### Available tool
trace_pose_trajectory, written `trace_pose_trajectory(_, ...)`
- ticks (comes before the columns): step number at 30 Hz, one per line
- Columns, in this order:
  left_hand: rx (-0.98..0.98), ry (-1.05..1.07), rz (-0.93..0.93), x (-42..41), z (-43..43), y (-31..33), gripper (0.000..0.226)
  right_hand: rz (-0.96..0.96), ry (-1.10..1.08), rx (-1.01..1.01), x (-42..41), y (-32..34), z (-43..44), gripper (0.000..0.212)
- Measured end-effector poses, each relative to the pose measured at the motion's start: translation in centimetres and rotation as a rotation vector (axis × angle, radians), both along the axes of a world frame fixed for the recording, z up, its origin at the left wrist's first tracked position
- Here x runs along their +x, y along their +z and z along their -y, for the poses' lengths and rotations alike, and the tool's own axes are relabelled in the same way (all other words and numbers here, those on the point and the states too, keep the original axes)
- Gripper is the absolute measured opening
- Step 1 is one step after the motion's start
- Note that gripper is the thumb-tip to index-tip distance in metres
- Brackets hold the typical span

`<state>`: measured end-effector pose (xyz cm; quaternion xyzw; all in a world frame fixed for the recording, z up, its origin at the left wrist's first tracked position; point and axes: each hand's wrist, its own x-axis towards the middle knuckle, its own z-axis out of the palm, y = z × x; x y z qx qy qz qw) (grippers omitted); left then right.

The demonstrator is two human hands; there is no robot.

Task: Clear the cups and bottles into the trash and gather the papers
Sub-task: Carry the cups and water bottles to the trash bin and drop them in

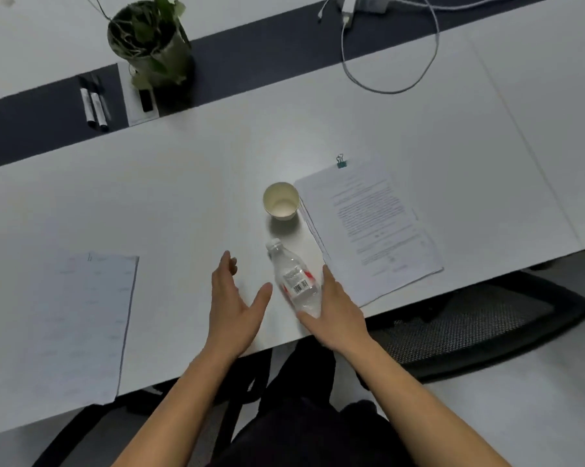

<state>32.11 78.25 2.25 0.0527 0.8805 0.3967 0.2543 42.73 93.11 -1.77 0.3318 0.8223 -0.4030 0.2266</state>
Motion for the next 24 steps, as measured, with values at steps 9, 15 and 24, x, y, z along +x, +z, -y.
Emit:
trace_pose_trajectory(9, -0.030, -0.152, -0.120, -8.1, -11.1, -5.4, 0.129, 0.044, -0.366, 0.009, 1.9, 3.2, -4.3, 0.064)
trace_pose_trajectory(15, -0.010, -0.014, -0.123, -8.4, -14.0, -5.8, 0.079, -0.029, -0.492, 0.071, 3.0, 4.3, -6.9, 0.070)
trace_pose_trajectory(24, 0.135, 0.082, -0.391, -1.6, -9.5, 5.9, 0.087, -0.324, -0.463, 0.117, 5.6, 10.8, -8.8, 0.060)
